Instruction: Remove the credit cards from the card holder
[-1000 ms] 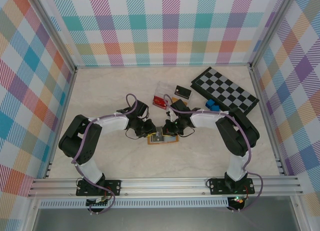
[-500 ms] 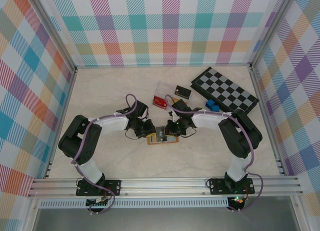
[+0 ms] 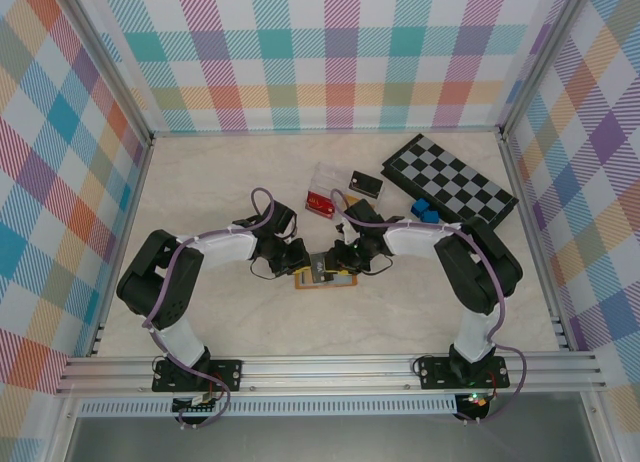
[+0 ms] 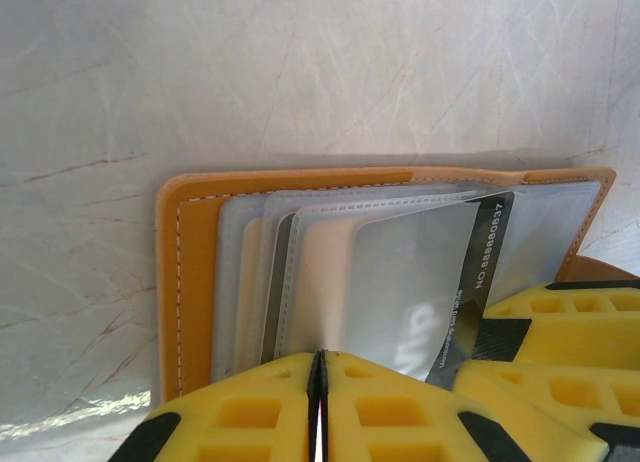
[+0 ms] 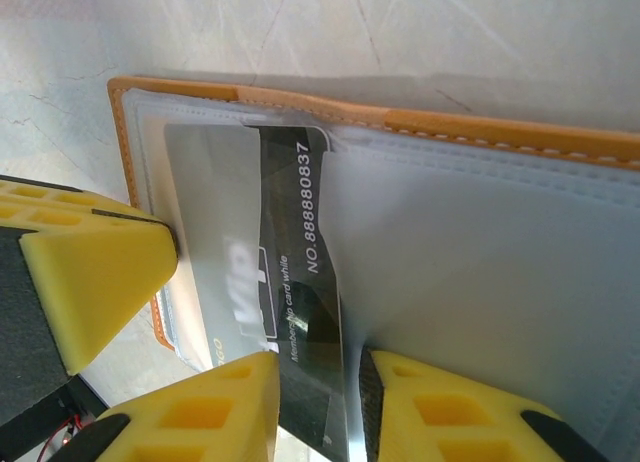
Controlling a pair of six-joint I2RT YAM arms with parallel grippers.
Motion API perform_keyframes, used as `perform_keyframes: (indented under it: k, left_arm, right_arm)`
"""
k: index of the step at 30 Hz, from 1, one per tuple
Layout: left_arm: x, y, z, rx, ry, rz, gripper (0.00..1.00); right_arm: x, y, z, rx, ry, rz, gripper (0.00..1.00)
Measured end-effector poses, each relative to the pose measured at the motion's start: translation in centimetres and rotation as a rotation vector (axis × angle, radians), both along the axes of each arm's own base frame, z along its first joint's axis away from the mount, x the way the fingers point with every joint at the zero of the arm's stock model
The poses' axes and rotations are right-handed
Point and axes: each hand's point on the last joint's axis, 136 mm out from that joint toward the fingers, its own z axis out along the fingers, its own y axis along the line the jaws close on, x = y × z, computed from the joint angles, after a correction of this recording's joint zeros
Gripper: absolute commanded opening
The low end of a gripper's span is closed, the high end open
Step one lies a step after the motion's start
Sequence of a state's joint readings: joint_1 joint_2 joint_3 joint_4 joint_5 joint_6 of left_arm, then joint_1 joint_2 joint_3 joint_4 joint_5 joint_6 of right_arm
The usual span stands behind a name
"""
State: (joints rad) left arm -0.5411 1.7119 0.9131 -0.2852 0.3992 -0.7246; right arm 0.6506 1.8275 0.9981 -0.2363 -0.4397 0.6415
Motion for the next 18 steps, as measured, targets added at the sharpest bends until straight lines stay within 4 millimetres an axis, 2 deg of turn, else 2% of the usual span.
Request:
perform_keyframes:
  k: [8,14,18]
  left_arm:
    - [-0.05,0.03,-0.07,0.000,0.001,0.000,0.09]
    - [-0.10,0.04,-0.14,0.000,0.002,0.000,0.11]
    - [-0.09,0.05,-0.13,0.000,0.001,0.000,0.13]
  right_arm:
    - [-0.06,-0.01,-0.24,0.041,0.025,0.016,0.20]
    - [-0.25,-0.01,-0.18,0.068,0.030,0.030,0.08]
    - [-0.22,-0.18,0.05,0.090,0.029,0.032,0.05]
